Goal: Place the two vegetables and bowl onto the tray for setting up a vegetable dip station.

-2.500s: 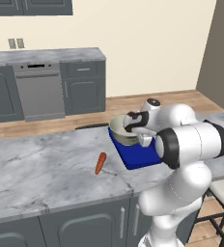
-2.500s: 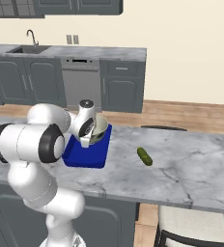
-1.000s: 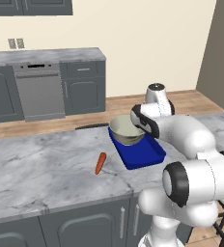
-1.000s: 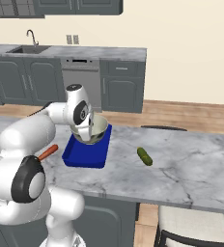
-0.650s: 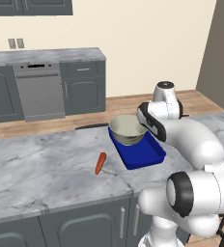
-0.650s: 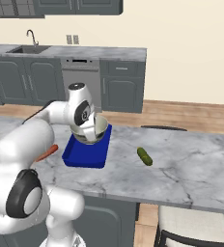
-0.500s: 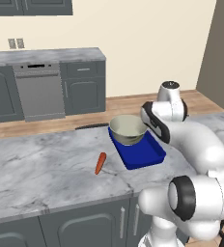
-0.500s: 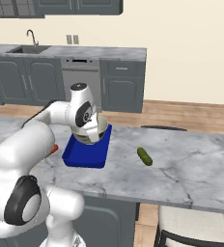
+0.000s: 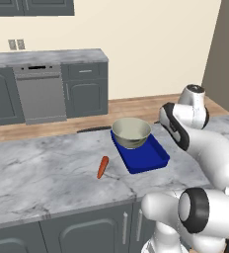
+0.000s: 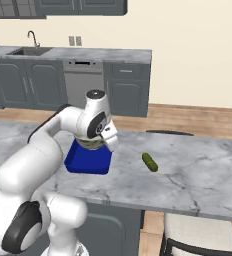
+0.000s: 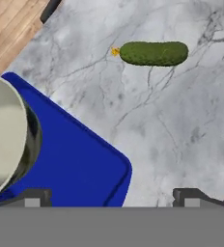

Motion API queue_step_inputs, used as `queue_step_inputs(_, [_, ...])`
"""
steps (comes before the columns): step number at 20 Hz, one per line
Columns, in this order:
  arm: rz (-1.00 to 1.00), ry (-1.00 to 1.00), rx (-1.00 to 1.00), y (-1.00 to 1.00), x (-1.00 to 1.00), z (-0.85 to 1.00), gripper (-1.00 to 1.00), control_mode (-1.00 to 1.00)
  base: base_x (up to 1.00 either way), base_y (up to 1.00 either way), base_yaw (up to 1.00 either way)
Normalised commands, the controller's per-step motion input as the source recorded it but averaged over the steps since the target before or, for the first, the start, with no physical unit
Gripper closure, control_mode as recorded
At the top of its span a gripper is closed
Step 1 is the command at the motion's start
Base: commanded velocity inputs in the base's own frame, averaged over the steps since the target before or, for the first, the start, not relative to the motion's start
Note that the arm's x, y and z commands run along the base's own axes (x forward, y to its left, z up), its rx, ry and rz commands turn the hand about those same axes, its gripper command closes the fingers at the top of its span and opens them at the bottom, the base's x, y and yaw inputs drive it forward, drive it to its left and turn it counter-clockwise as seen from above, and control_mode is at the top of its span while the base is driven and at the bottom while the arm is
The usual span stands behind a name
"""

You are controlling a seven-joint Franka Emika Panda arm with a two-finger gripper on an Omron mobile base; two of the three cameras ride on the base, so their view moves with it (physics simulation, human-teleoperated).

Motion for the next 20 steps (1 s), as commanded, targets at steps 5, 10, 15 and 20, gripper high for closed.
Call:
queue_step_inputs(5, [0.29,0.0,-0.07,-0.3,-0.12,0.01,-1.0,-1.0,0.0,0.0,0.0])
queue_step_inputs(10, [0.26,0.0,-0.12,-0.23,-0.01,0.0,-1.0,-1.0,0.0,0.0,0.0])
queue_step_inputs(15, [0.24,0.0,-0.11,-0.25,0.0,0.0,-1.0,-1.0,0.0,0.0,0.0])
queue_step_inputs(20, [0.16,0.1,-0.07,-0.32,0.0,0.0,-1.0,-1.0,0.0,0.0,0.0])
